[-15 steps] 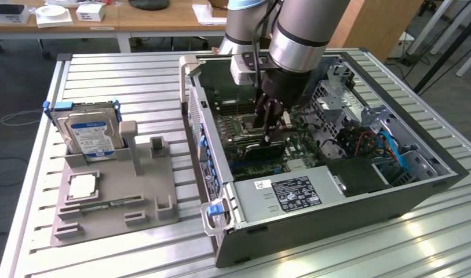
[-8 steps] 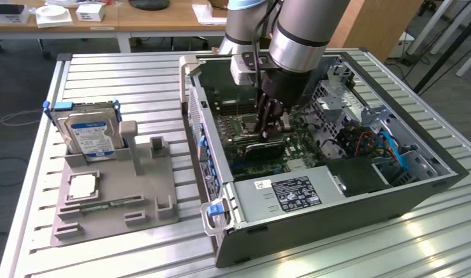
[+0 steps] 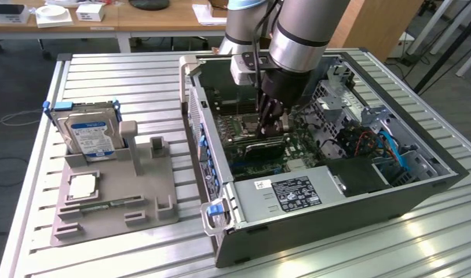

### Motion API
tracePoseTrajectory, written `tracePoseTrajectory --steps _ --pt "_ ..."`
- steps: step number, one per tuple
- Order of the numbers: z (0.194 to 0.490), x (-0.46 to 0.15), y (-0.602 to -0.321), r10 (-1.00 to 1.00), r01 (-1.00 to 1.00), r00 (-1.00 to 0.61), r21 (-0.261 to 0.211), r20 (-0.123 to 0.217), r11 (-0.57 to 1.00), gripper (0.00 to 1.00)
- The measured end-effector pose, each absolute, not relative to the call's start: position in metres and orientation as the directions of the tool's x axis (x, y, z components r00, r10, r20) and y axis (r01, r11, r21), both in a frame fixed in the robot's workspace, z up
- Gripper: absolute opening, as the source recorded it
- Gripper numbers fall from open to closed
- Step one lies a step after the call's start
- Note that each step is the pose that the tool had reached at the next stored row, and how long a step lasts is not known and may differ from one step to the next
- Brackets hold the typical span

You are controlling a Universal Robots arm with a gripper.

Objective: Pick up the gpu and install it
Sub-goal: 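Press down on the gpu until it lock into place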

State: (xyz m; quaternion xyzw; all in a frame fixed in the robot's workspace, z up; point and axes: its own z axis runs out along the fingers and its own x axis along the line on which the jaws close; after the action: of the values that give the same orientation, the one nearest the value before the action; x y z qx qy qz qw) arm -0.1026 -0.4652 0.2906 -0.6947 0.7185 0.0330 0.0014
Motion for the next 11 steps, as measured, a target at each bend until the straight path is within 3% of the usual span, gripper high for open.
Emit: tracePoseTrajectory --steps 11 --pt "0.2906 -0.1026 -0.4652 -0.998 -0.998 -0.035 0.045 -0.048 0.032 0.1"
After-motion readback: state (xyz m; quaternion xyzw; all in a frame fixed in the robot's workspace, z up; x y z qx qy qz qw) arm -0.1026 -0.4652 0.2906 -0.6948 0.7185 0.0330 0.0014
